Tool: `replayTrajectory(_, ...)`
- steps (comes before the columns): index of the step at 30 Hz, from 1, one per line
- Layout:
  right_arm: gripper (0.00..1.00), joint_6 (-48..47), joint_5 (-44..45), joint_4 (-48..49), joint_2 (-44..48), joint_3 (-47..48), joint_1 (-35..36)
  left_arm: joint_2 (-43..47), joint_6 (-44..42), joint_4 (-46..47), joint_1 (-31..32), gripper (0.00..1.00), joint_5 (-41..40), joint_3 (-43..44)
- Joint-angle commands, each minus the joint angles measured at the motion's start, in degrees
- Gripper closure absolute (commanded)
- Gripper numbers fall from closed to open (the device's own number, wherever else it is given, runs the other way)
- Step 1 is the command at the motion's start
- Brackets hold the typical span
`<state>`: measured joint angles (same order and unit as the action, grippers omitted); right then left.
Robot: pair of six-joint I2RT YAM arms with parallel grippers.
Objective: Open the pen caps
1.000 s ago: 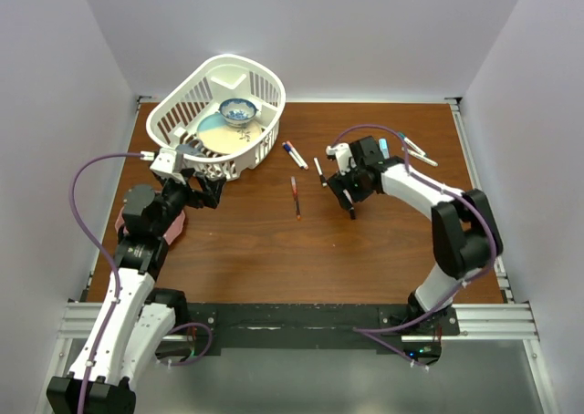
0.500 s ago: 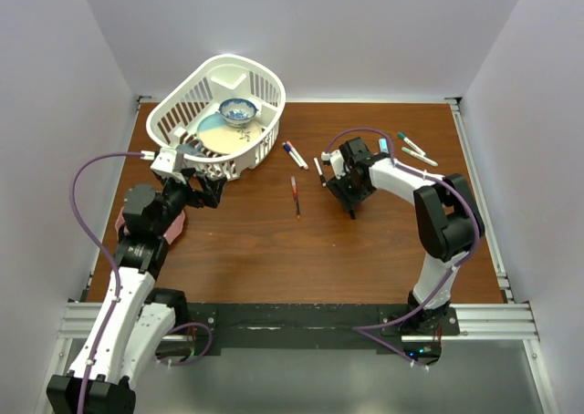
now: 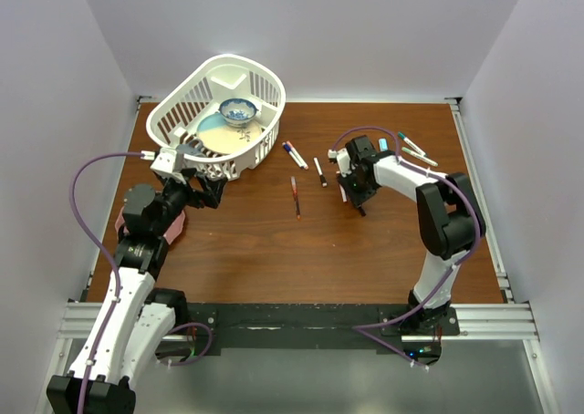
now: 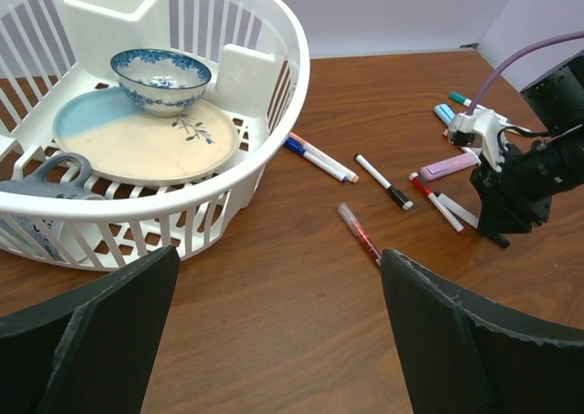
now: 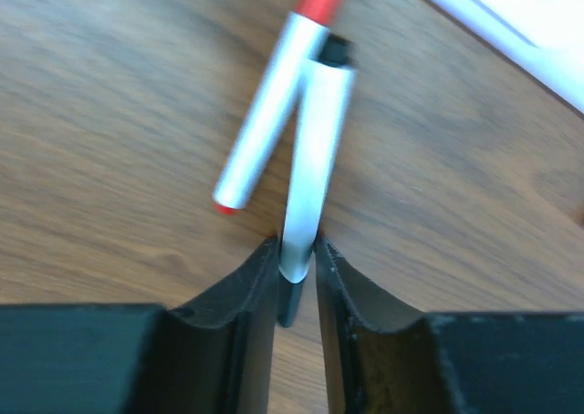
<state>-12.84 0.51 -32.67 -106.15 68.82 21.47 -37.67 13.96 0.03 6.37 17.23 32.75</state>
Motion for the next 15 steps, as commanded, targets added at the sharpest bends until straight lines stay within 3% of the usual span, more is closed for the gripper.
replayTrajectory(1, 0.77, 0.3, 0.5, -2.4, -1.2, -0.4, -2.9, 0.8, 0.1, 3.2, -0.3, 0.02, 2.2, -0.1)
replayTrajectory(7, 0.98, 0.7, -4.2, -2.6, 1.5, -0.6, -6.8, 1.7, 1.0, 6.5, -0.3, 0.04, 10.7, -0.3)
replayTrajectory(11, 1.0, 1.8, -11.5, -2.0, 6.1, -1.7, -9.1, 1.3, 4.1, 11.8, 0.2, 0.06, 16.9, -1.9)
replayTrajectory(15, 1.0, 3.9, -20.8, -0.8, 10.0, -3.1, -13.1, 0.6, 13.0, 17.5, 3.1, 0.1, 20.2, -3.1)
